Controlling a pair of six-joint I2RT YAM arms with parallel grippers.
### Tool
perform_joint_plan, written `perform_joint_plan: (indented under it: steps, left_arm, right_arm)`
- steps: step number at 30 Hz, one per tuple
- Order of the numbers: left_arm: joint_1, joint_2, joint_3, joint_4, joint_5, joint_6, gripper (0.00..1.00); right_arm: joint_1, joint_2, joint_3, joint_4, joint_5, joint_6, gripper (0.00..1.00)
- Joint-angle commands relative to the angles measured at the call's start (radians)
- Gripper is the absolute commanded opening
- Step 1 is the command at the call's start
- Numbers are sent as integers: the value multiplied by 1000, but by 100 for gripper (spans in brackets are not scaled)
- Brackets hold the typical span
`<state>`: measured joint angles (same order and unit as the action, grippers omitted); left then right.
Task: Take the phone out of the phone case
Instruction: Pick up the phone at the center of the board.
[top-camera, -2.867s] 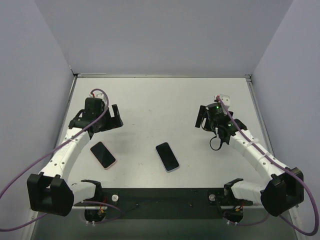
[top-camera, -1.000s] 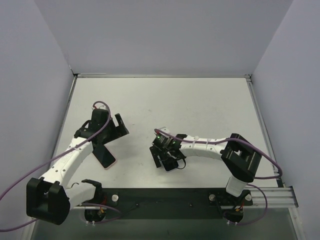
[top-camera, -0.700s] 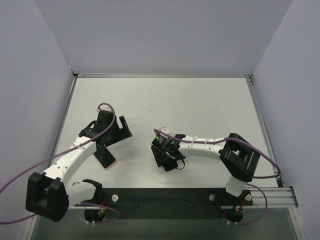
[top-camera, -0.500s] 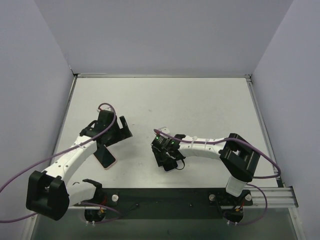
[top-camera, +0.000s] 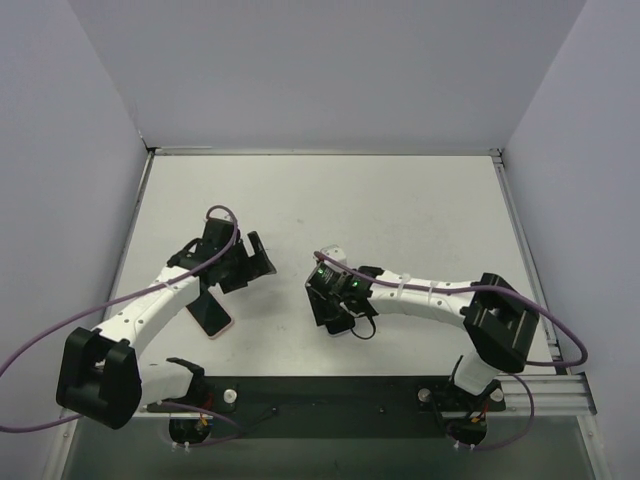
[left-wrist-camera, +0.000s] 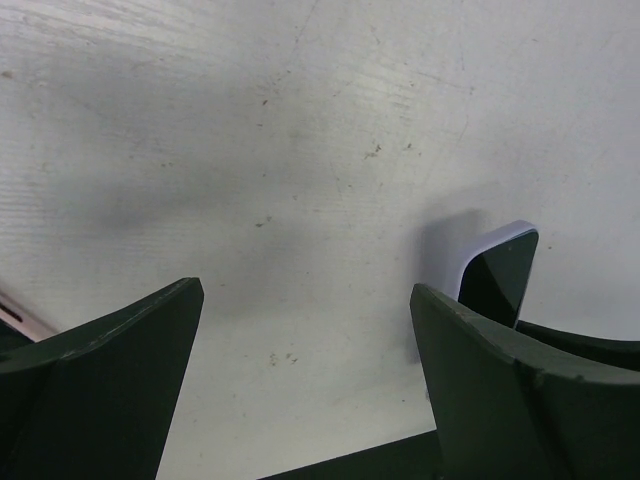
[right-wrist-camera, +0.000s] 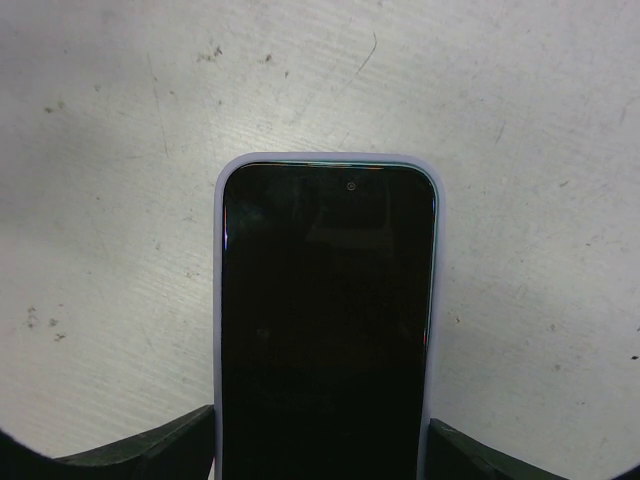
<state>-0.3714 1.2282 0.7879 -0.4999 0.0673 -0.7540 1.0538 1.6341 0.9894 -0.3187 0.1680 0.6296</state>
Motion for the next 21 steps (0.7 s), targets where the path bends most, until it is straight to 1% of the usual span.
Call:
perform_joint_plan:
  steps: [1, 2, 3, 4, 5, 6, 7, 10, 17, 19, 21]
  left_arm:
    - [-4, -9, 1, 128, 98, -50, 97]
    - [-4, -12, -22, 153, 118, -57, 97]
    - [-4, -21, -38, 184, 168, -68, 97]
    - [-6, -25, -58, 264, 199, -93, 97]
    - [-4, -32, -78, 308, 228, -109, 97]
    - [-4, -38, -123, 355, 286, -128, 97]
    - [-6, -41, -145, 451, 314, -164, 97]
    - [-8, -24, -203, 593, 399, -214, 97]
    - [-21, 40, -228, 662, 483, -225, 97]
    - [-23, 63, -239, 717, 515, -249, 97]
    - [-27, 92, -251, 770, 567, -283, 95]
  right_arm:
    - [0, -92, 41, -17, 57, 16, 0]
    - [0, -95, 45, -16, 50, 18, 0]
    - [-2, -99, 49, -4, 41, 15, 0]
    - [-2, -103, 48, 9, 33, 4, 0]
    - [-2, -106, 45, 23, 24, -2, 0]
    - [-5, -108, 42, 52, 4, -5, 0]
    - [-5, -111, 35, 64, -11, -7, 0]
    - [-14, -117, 26, 110, -64, -5, 0]
    - [-58, -131, 6, 188, -162, 31, 0]
    - [-70, -129, 2, 217, -220, 47, 0]
    - [-80, -131, 0, 231, -228, 50, 0]
